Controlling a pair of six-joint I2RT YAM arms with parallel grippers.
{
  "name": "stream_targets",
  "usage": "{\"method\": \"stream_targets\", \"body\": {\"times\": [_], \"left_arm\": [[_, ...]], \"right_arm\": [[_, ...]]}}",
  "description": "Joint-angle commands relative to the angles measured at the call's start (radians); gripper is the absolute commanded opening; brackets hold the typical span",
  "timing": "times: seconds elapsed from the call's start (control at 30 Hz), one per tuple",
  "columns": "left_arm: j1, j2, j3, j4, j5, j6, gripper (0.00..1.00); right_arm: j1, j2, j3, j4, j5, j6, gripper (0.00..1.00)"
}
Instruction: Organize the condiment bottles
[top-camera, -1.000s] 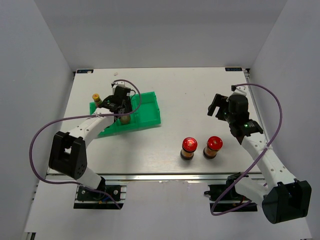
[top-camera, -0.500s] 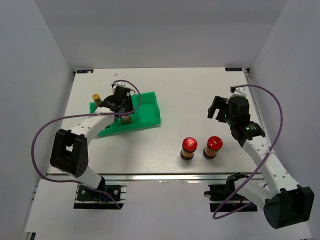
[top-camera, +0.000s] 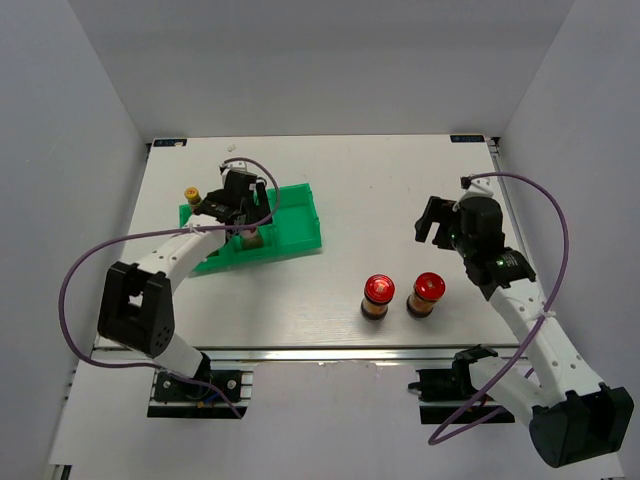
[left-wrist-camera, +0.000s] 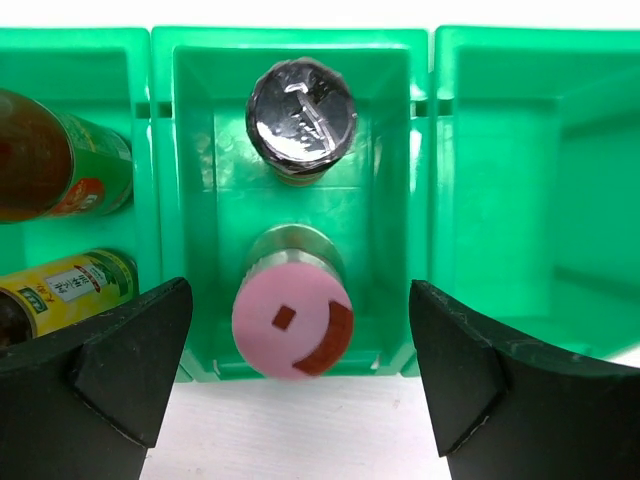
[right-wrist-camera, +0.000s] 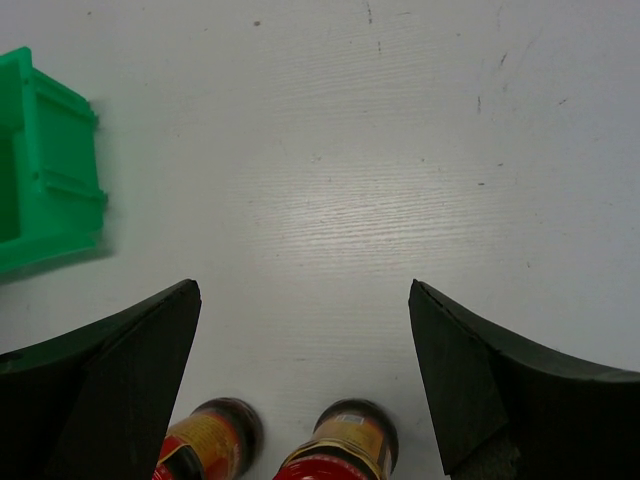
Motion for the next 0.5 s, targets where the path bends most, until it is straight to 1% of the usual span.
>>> {"method": "stream_targets", "body": {"times": [0.0,0.07,0.17,0.2,0.27,0.33,0.43,0.47], "left_arm": [[0.006,-0.09,0.041,0.024,0.027,0.009,0.98],[0.004,-0.133,0.044,0.026,0.051,0.012,0.98],[0.004,-0.193,0.025,0.046,0.132,0.014,0.98],[0.004,-0.205,0.021,0.054,0.178,0.015,0.98],[-0.004,-0.237,0.004,0.072,0.215,0.02,0.98],[-0.02,-0.25,-0.001,0.078,0.232,0.032,0.98],[-0.068,-0.251,0.001,0.07,0.222,0.052,0.98],[-0.08,-0.25,-0.002,0.084,0.228,0.054,0.98]], "right_arm": [[0.019,-0.017,0.063,-0.091,-0.026,0.007,0.89],[0.042,-0.006,0.098,-0.146,-0.043,0.01,0.89],[0.074,0.0,0.113,-0.22,-0.049,0.027,0.89],[0.082,0.0,0.118,-0.238,-0.041,0.034,0.89],[0.096,-0.009,0.13,-0.283,0.023,0.044,0.89],[0.099,-0.02,0.144,-0.347,0.071,0.074,0.89],[0.107,-0.035,0.173,-0.429,0.089,0.116,0.89],[0.114,-0.04,0.173,-0.483,0.097,0.126,0.89]]}}
